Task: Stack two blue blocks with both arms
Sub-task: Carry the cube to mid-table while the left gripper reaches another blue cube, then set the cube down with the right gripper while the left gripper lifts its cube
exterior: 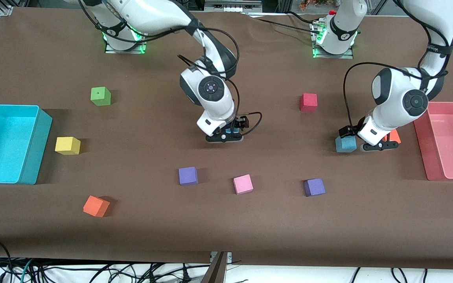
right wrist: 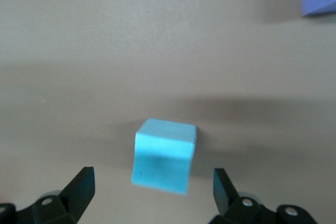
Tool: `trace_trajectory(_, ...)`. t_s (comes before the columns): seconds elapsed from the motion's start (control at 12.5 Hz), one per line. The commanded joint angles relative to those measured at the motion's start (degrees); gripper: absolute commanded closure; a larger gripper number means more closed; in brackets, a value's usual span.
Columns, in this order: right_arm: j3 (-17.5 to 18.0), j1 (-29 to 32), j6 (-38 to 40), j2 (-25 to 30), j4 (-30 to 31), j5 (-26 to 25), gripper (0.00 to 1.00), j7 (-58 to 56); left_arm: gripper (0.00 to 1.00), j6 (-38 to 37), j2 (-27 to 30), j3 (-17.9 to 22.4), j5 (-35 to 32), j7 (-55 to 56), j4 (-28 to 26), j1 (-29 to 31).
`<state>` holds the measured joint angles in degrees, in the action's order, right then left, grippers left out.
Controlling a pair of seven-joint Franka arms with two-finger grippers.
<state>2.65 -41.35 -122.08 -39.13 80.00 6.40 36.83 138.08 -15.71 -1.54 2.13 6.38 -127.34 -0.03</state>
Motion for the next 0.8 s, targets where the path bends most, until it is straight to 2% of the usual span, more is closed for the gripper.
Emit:
trace_trajectory(0.0, 0.07, 2.5, 7.1, 6.51, 2.17, 2.12, 0.0, -8.32, 0.0, 3.68, -2.57, 0.04, 0.77, -3.47, 0.16, 0.2)
trace_trajectory(0.08, -0.97, 1.9, 7.47, 7.75, 3.31, 3.96, 0.0, -12.96, 0.0, 3.77, -3.7, 0.04, 0.77, -3.65, 0.51, 0.2)
trace_trajectory(0.32, -4.75, 1.63, 5.29, 13.1, 12.95, 15.72, 0.0, -28.96, 0.03, 6.06, -5.38, 0.04, 0.77, -3.66, 0.69, 0.29)
trace_trajectory(0.4, -4.94, 1.63, 2.14, 14.6, 16.64, 19.41, 0.0, -34.4, 0.23, 6.06, -5.38, 0.04, 0.86, -3.57, 0.69, 0.2)
trace_trajectory(0.48, -5.11, 1.63, -2.15, 15.92, 20.68, 23.18, 0.0, -39.59, 0.53, 6.06, -5.38, 0.04, 0.86, -3.57, 0.69, 0.2)
trace_trajectory(0.64, -5.12, 1.02, -12.43, 16.81, 27.54, 32.67, 0.0, -49.96, 0.98, 5.28, -4.34, 0.04, 0.86, -3.31, 0.95, 0.12)
trace_trajectory(0.72, -5.12, 0.84, -16.14, 17.68, 30.45, 36.28, 0.0, -56.54, 1.0, 3.88, -2.07, 0.04, 0.77, -3.22, 0.96, 0.11)
